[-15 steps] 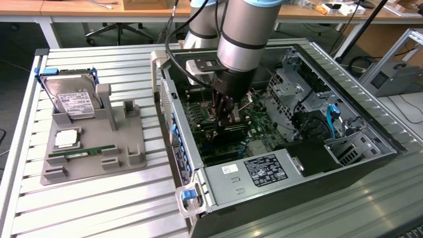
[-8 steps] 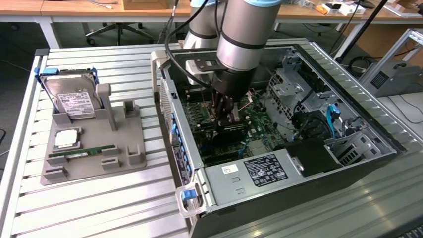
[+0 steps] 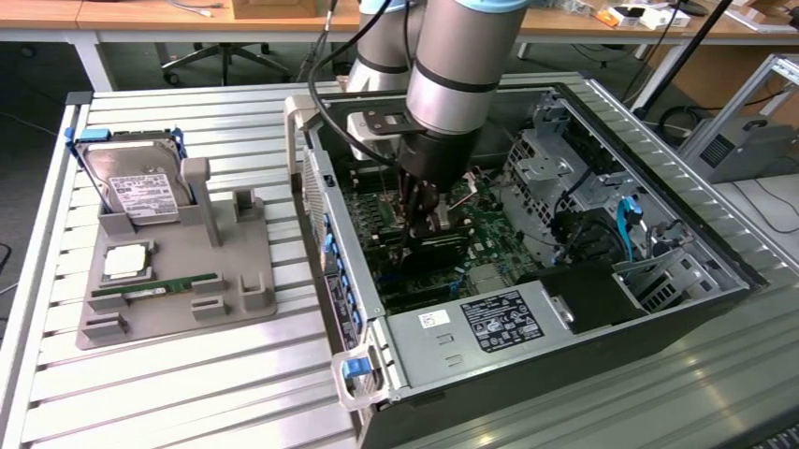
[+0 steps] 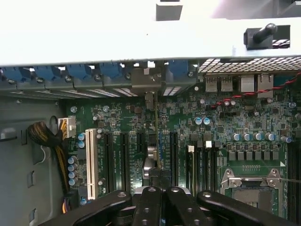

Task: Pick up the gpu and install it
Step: 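Press down on the gpu until it lock into place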

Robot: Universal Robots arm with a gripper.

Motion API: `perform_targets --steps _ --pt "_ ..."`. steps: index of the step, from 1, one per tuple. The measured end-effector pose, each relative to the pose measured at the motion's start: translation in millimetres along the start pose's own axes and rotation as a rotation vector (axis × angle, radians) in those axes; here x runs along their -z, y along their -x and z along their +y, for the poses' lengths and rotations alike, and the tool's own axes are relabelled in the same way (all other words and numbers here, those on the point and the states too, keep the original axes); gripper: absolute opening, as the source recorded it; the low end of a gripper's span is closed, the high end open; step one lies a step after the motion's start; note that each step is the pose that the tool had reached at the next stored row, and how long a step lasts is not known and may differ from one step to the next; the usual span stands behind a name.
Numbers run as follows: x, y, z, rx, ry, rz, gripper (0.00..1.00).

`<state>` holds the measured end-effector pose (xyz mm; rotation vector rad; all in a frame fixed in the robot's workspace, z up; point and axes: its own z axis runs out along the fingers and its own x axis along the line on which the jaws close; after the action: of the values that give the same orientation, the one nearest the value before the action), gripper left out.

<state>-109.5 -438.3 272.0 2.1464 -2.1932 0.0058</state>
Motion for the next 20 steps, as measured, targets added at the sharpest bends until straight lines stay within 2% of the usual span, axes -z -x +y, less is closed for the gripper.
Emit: perform_targets --steps 14,20 --pt "-3.7 0.2 0.6 0.000 0.0000 0.0002 0.11" --pt "-4.3 0.1 4.5 0.000 0.0001 0.0001 0.11"
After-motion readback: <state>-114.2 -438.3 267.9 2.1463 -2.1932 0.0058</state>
